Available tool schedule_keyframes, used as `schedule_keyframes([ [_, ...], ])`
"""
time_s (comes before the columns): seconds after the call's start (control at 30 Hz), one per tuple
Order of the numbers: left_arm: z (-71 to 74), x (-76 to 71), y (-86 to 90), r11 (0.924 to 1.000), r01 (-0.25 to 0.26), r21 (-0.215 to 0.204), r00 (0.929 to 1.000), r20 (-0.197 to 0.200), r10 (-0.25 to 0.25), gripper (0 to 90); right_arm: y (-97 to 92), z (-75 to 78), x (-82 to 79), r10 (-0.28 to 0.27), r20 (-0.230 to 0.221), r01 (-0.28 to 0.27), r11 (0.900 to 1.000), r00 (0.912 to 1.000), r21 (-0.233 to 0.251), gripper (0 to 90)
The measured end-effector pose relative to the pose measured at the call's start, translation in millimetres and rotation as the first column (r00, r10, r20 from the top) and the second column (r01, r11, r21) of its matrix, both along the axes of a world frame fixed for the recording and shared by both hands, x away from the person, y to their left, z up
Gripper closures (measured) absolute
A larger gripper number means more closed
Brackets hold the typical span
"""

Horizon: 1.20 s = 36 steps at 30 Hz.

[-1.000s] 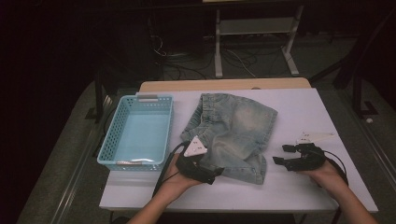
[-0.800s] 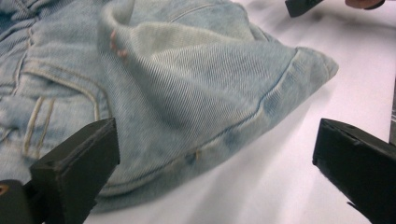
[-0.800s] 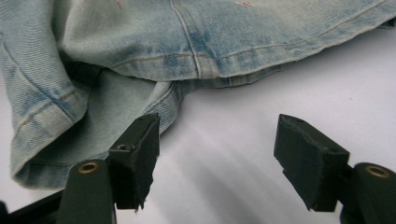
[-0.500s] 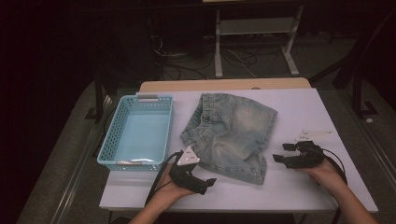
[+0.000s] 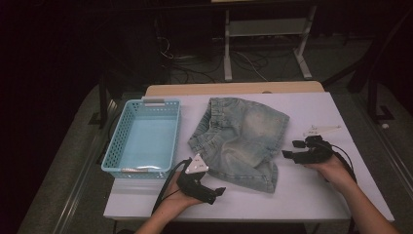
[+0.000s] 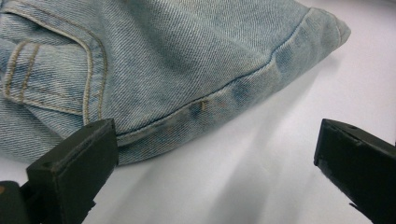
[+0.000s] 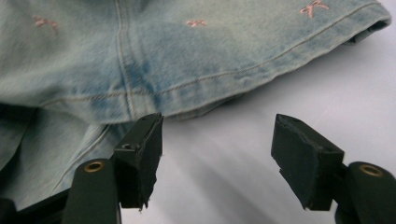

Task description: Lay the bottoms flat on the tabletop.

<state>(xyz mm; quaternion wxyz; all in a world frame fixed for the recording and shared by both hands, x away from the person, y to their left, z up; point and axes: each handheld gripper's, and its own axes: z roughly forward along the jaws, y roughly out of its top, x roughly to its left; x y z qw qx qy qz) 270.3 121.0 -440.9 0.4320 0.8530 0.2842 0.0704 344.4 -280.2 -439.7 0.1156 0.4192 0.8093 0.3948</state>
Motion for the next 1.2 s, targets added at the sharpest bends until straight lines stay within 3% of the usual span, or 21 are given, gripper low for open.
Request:
schedule_keyframes([
  [0.2, 0.3, -0.3, 2.4, 1.0000, 0.000, -0.002, 1.0000, -0.001, 0.000, 0.0, 4.8, 5.0, 12.8, -0.010, 0.016, 0.010, 0.9999, 0.9998, -0.009, 33.0],
  [0.5, 0.6, 1.0, 3.6, 0.9999, -0.008, -0.012, 1.0000, -0.003, 0.008, 0.0, 6.2, 5.4, 42.1, -0.065, -0.014, 0.064, 0.9978, 0.9978, -0.013, 33.7],
  [0.67, 0.4, 0.8, 3.8, 0.9999, -0.005, -0.012, 1.0000, -0.003, 0.005, 0.0, 0.6, 1.4, 48.6, -0.083, -0.044, 0.083, 0.9966, 0.9956, -0.008, 32.9],
  [0.9, 1.0, 0.9, 5.6, 0.9998, -0.008, -0.020, 1.0000, -0.005, 0.008, 0.0, -8.3, 1.8, 41.7, -0.050, -0.072, 0.050, 0.9988, 0.9961, 0.001, 42.8],
  [1.2, 1.5, 0.9, 6.2, 0.9997, -0.009, -0.022, 1.0000, -0.004, 0.009, 0.0, -3.2, 5.2, 18.6, 0.078, -0.080, -0.078, 0.9969, 0.9937, 0.010, 43.7],
])
